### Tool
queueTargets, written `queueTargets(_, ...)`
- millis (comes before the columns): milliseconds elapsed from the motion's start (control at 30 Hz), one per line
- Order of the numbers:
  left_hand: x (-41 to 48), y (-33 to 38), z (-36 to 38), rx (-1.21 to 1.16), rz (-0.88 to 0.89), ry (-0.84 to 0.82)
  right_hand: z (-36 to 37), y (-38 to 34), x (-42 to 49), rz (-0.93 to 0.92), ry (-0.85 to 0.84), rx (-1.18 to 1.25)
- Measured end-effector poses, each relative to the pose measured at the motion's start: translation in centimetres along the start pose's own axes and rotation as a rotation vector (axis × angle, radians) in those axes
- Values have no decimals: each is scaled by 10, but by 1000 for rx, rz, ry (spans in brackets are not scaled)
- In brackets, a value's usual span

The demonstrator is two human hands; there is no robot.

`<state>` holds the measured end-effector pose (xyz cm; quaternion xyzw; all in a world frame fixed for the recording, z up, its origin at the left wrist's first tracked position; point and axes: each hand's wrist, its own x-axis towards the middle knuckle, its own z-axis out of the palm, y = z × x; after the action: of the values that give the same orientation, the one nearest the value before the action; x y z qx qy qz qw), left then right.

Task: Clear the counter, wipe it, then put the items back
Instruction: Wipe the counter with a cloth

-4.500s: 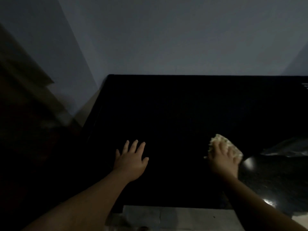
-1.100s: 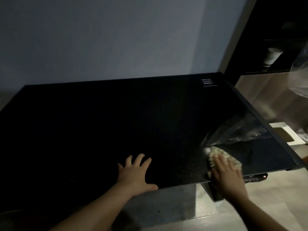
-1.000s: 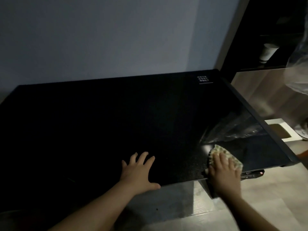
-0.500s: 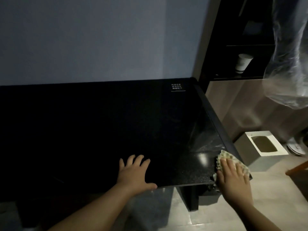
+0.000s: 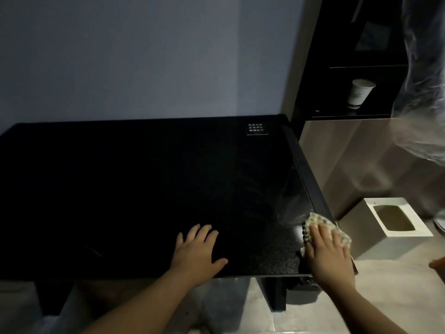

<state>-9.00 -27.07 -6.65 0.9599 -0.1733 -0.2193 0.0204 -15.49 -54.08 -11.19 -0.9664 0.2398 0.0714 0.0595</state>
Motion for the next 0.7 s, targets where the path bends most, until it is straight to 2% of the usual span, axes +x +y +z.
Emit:
queueTargets(67, 5, -2, -2, -21, 1, 21, 2, -28, -4, 68, 28, 38)
queueTargets(100, 9, -3, -4, -31, 4, 31, 7, -46, -8, -9, 44, 13)
queueTargets(200, 23, -7, -10, -53, 12, 53, 27, -91, -28, -447, 66, -2)
queueTargets(267, 35, -8, -15, -59, 18, 62, 27, -93, -26, -561, -88, -1)
queueTargets(300, 40, -9, -18, -66, 26, 65, 21, -84, -15, -560, -91, 6)
queueTargets(367, 49, -11, -24, -85, 43, 67, 9, -51, 17, -383, 12, 47)
queueTargets(433, 56, -16, -29, -95, 47, 59, -4, -25, 40, -103, 0, 59)
queueTargets(500, 64, -22, -34, -108, 36, 40, -12, -29, 51, 100, 11, 108)
queueTargets(567, 72, -30, -41, -105, 30, 25, -12, -62, 58, 183, 24, 156)
queueTargets(600, 76, -35, -43, -107, 36, 20, -6, -82, 59, 117, 25, 124)
queueTargets(700, 86, -49, -47, -103, 36, 26, 21, -142, 46, -354, 105, 9)
